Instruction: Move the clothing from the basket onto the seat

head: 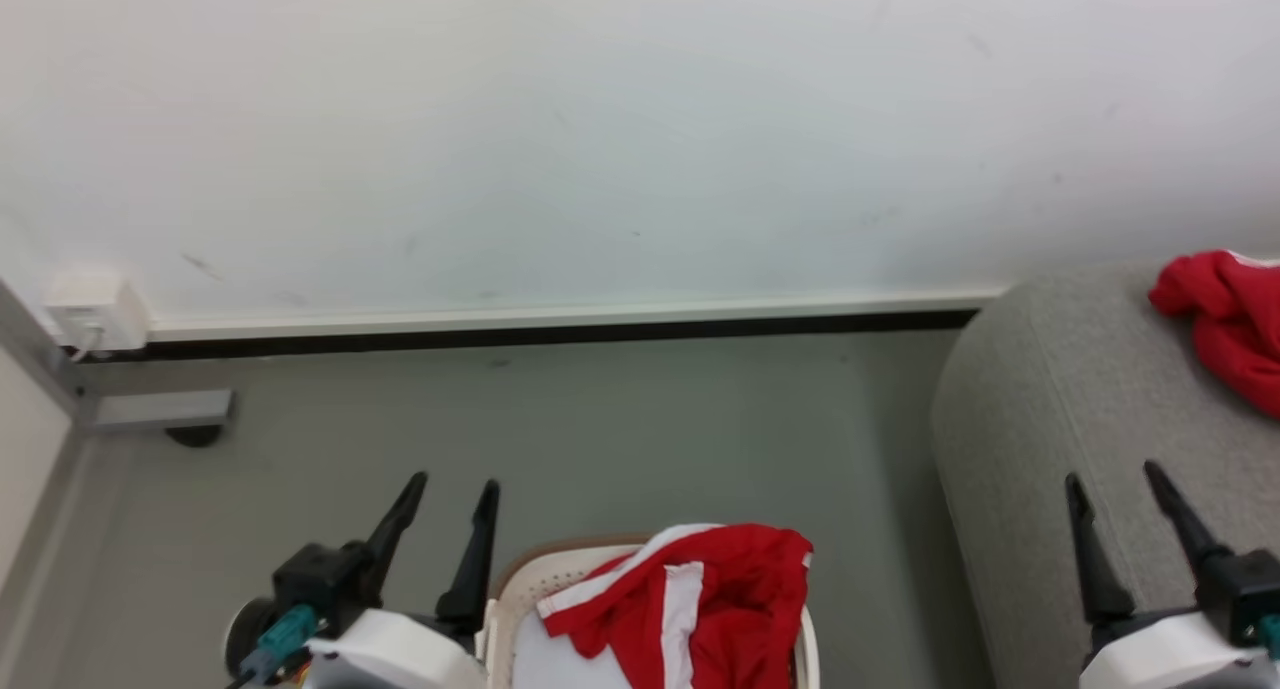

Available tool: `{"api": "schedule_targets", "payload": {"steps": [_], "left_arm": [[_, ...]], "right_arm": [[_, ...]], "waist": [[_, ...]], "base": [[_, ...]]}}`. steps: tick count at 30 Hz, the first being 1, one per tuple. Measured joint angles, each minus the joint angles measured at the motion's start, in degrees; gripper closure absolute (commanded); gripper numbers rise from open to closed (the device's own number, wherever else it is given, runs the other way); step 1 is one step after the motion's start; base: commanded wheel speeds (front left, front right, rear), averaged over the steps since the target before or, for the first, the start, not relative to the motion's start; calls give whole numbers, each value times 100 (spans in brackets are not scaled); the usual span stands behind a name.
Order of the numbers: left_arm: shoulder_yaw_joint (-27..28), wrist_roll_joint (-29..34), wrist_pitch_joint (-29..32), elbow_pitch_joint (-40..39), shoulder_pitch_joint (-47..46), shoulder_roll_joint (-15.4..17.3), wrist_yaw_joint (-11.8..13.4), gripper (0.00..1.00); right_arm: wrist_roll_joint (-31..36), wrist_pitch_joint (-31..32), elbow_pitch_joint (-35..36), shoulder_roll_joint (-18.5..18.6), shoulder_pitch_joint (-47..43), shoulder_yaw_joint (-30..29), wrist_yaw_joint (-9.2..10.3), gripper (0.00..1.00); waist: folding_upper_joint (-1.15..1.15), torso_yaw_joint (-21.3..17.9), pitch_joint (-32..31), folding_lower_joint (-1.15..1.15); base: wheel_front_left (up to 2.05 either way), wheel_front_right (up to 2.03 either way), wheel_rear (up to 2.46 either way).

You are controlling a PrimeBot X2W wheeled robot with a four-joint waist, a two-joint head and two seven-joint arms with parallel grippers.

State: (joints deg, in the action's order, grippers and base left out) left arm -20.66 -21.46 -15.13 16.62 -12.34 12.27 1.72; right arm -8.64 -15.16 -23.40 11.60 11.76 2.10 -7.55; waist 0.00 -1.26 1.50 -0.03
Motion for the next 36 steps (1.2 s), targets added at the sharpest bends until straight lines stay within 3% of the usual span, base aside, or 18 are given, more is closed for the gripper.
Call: {"api": "schedule_targets", "payload": {"steps": [11,25,36], "left_arm": [[932,468,0,-19,752,-246,-261,0],[1505,879,0,129,926,-587,-612,0],[1608,1078,0,350,821,-734,-773,0]], "right_arm": [[270,0,209,-583,-724,-226,0,0],[286,0,51,-738,-775,-377,0,0],[259,0,114,-692,-621,-242,0,0]], "waist": [[0,407,-404,1],[0,262,-445,2],[0,-68,-315,2]], "base": [[0,0,0],[0,0,0],[0,0,0]]}}
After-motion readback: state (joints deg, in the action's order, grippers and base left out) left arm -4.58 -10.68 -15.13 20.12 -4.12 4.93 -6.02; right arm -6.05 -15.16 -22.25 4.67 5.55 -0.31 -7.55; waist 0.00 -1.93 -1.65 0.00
